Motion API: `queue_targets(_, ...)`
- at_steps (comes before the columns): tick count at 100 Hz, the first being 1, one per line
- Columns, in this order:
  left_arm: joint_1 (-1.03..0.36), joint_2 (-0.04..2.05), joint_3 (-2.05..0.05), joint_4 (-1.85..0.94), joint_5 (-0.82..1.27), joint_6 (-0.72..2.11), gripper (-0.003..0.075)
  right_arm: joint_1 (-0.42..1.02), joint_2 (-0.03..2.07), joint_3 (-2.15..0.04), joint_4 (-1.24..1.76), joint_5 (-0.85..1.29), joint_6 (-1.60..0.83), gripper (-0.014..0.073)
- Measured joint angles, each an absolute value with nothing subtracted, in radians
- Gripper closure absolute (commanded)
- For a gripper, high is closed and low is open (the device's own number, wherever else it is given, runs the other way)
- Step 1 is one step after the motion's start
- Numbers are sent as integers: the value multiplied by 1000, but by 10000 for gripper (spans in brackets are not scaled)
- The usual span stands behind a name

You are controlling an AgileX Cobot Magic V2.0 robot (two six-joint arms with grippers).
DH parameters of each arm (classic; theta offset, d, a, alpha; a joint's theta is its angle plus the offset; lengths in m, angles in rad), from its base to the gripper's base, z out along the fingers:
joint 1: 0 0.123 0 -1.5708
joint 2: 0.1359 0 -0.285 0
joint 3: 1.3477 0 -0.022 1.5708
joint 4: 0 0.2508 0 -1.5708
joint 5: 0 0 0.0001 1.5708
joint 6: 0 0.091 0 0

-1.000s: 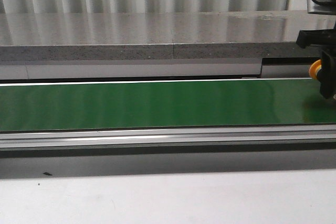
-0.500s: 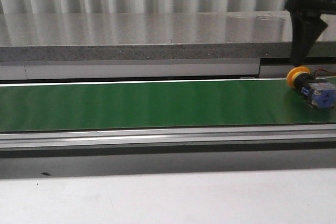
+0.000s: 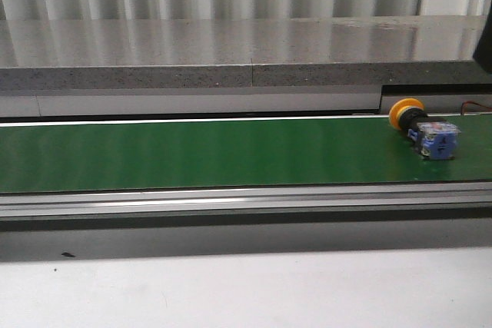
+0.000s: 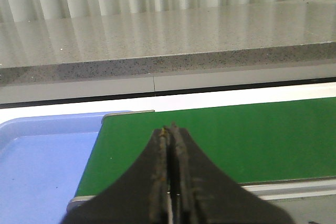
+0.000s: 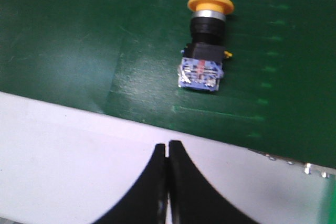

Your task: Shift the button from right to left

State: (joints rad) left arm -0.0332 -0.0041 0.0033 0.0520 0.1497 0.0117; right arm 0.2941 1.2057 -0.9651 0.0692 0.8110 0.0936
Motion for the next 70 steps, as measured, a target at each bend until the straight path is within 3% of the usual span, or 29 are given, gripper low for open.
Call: queue_targets(70,-33,-4,3,52,150,12,741,294,433,-436,26,542,94,662)
